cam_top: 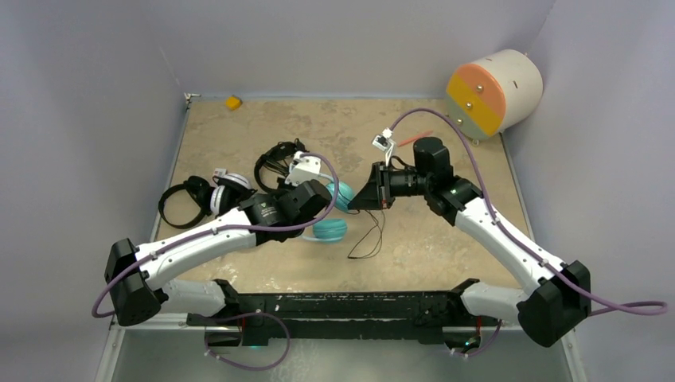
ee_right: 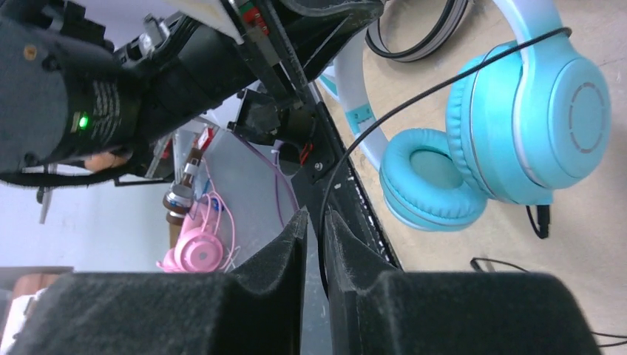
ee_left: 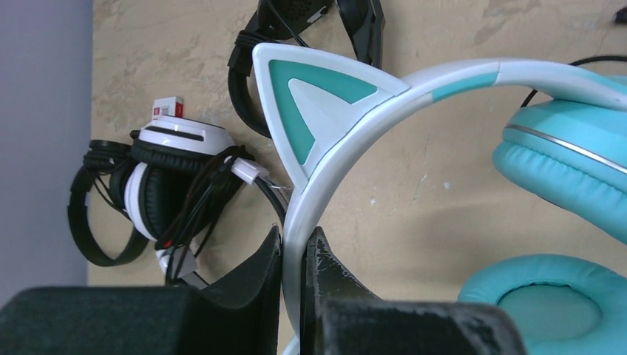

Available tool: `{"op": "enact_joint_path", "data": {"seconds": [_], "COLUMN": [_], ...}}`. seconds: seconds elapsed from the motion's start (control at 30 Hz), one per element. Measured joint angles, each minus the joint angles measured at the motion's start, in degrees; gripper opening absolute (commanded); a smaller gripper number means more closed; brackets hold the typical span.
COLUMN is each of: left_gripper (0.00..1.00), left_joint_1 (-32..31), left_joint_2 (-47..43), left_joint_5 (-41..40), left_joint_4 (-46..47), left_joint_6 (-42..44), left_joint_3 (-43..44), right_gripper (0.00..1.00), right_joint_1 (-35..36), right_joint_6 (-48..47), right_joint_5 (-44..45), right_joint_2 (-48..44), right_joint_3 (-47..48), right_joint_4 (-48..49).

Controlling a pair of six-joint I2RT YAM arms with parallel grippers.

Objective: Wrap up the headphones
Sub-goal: Wrap the headphones cable around the headphones.

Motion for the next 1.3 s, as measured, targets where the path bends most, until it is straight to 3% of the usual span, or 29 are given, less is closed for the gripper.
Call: {"op": "enact_joint_path", "data": {"seconds": [0.23, 0.37, 0.53, 0.87, 1.03, 1.23, 1.3], "left_gripper": [0.00, 0.00, 0.00, 0.00, 0.00, 0.00, 0.00], "left_joint_1": [-1.5, 0.6, 8.7, 11.2, 11.5, 11.5, 11.5], "left_joint_2": [2.6, 3.0, 2.8, 0.1, -0.2, -0.2, -0.2], "left_joint_5": [-3.7, -2.4, 3.1, 5.8, 8.1, 13.4, 15.8], "left_joint_4": [1.1, 2.3, 6.1, 10.3, 9.4, 6.6, 5.1], "left_joint_6": [-11.5, -16.8, -19.8, -21.1, -19.1, -15.7, -14.6], "left_joint_3": [0.0, 0.2, 0.9, 5.6, 10.8, 18.3, 20.3], "right_gripper": [0.15, 0.14, 0.15, 0.23, 0.34, 0.68, 0.73], "right_joint_1": [3.0, 8.0, 12.7, 15.5, 15.6, 15.6, 15.6], "right_joint_6": [5.5, 6.7, 7.7, 6.4, 2.3, -5.6, -8.2], "right_joint_5": [3.5, 9.1, 14.6, 23.2, 26.3, 28.0, 28.7], "right_joint_2": [0.3, -0.2, -2.5, -5.0, -8.5, -13.7, -15.2], "right_joint_3": [-3.2, -7.1, -14.9, -22.8, -27.8, -32.8, -34.5], "right_joint_4": [5.6, 9.4, 13.4, 18.5, 22.6, 28.5, 30.9]}}
